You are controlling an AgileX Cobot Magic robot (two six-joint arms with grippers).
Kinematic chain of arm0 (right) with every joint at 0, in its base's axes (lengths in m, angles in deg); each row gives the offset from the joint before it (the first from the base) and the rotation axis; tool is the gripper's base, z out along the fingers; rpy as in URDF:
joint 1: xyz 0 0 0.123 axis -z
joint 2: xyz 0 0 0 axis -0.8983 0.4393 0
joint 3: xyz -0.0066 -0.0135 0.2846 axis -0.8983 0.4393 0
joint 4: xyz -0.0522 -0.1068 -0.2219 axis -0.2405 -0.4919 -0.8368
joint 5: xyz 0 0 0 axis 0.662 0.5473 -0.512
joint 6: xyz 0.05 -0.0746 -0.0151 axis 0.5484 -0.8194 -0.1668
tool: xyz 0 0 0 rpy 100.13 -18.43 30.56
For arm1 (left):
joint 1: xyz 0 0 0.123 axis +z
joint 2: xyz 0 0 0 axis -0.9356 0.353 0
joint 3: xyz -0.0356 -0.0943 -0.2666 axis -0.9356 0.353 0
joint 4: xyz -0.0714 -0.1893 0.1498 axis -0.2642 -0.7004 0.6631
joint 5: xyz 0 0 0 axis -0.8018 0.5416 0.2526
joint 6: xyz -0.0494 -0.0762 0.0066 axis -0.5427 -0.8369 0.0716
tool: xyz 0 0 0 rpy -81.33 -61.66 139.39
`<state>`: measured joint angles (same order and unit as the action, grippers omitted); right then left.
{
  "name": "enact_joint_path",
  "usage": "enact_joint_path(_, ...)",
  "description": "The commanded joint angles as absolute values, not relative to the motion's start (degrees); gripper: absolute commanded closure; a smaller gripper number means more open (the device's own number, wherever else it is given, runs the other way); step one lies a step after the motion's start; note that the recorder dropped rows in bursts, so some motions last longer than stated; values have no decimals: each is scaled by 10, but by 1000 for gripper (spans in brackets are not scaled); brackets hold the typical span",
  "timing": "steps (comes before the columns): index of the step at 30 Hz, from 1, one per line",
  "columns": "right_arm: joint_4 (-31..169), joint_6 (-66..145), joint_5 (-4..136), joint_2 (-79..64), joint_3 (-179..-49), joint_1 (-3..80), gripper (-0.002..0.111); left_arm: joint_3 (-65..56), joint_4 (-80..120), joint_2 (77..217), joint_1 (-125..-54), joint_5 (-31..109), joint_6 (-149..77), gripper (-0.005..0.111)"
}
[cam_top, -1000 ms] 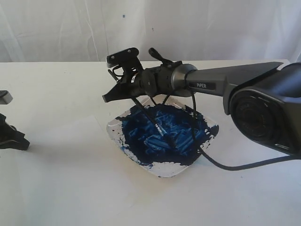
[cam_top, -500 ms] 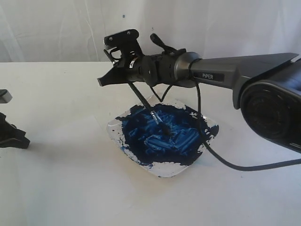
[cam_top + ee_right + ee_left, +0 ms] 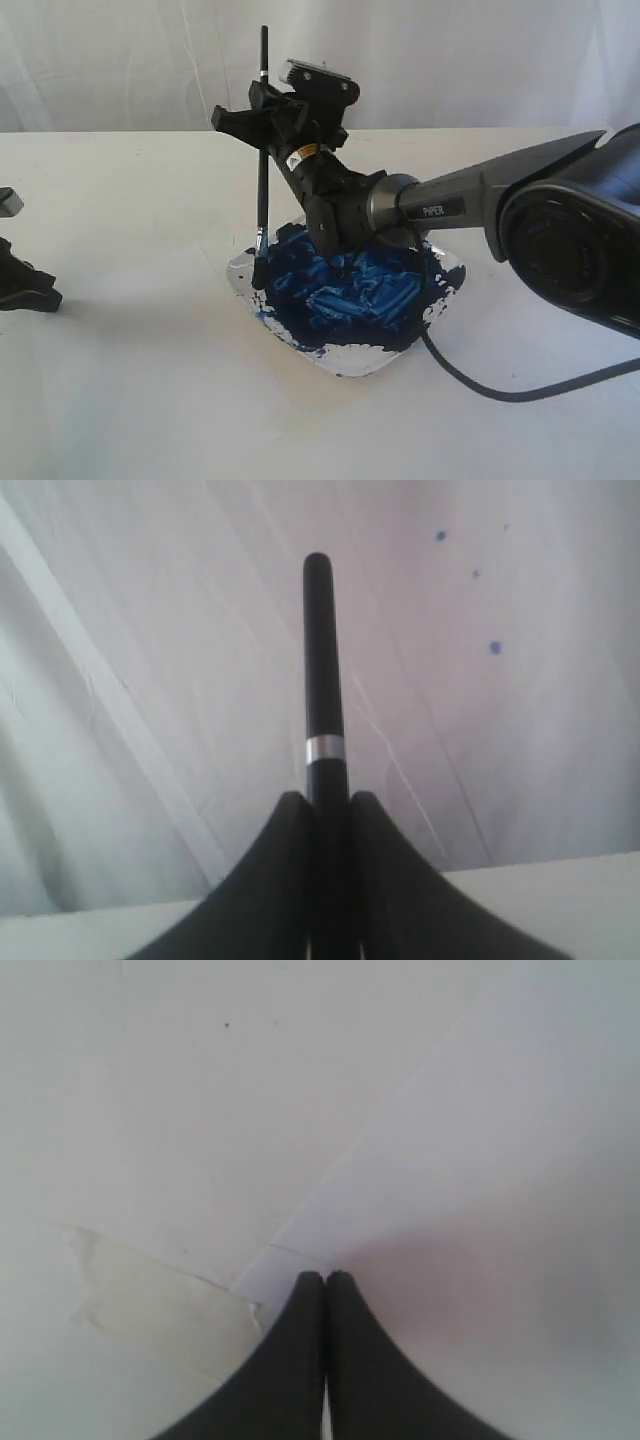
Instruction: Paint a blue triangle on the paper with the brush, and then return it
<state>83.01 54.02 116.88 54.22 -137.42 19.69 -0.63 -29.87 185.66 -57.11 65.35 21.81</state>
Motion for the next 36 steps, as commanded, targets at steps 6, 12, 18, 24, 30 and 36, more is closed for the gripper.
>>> enact_joint_path(6,911,568,1357,534,-1272,200,108,-3,-317,1858,-569,657,215,107)
enact_joint_path(12,949,566,1357,532,-1255,200,108,-3,-317,1858,-569,657,215,107)
enact_joint_path(18,952,505,1357,524,-1255,200,108,-3,-317,1858,-569,657,215,107)
enact_joint_path(24,948,436,1357,501,-1255,200,108,-3,-322,1858,-569,657,215,107)
enact_joint_path(30,924,431,1357,487,-1255,200,108,-3,-325,1858,-569,661,215,107)
enact_joint_path(36,919,432,1342,489,-1255,200,108,-3,-325,1858,-569,660,215,107)
